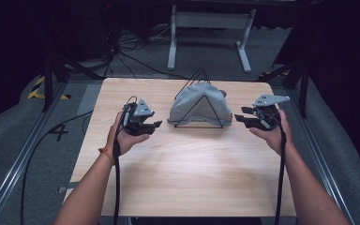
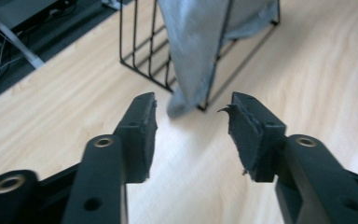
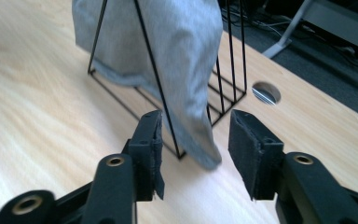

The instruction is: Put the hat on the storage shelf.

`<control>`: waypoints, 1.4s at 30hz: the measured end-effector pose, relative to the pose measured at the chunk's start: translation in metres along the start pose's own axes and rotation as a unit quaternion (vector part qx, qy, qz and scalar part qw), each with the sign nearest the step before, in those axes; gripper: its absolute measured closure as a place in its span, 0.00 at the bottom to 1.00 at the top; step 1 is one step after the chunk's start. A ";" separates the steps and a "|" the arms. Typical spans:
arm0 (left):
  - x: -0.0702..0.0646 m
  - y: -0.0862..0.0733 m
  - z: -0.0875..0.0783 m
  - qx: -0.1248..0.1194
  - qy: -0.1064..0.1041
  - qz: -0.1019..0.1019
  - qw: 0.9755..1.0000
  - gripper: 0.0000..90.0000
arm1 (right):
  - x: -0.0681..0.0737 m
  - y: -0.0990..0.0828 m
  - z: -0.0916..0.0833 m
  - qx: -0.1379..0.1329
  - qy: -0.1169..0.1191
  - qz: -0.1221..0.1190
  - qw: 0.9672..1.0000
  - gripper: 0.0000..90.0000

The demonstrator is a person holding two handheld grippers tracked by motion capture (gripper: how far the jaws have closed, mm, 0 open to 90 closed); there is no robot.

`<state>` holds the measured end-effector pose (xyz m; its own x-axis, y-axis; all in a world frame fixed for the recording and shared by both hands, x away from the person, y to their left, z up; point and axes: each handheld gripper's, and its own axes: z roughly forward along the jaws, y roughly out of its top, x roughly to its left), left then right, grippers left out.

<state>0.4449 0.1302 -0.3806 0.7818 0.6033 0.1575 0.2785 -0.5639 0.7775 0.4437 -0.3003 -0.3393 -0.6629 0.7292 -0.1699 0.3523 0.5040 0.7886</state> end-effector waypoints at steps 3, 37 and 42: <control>-0.003 -0.014 -0.009 0.011 0.008 0.004 1.000 0.49 | 0.002 -0.012 -0.011 0.007 -0.002 -0.003 1.000 0.58; -0.025 -0.158 -0.046 0.068 -0.026 -0.087 0.994 0.18 | 0.023 -0.184 -0.052 0.082 -0.061 0.080 0.992 0.27; -0.024 -0.161 -0.047 0.061 -0.015 -0.097 0.993 0.14 | 0.020 -0.196 -0.053 0.057 -0.053 0.119 0.990 0.22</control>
<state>0.3549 0.2327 -0.4816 0.7233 0.6905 -0.0080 0.4892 -0.5041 0.7117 0.3263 -0.4091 -0.4659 -0.4802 0.8756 -0.0530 0.5669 0.3559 0.7430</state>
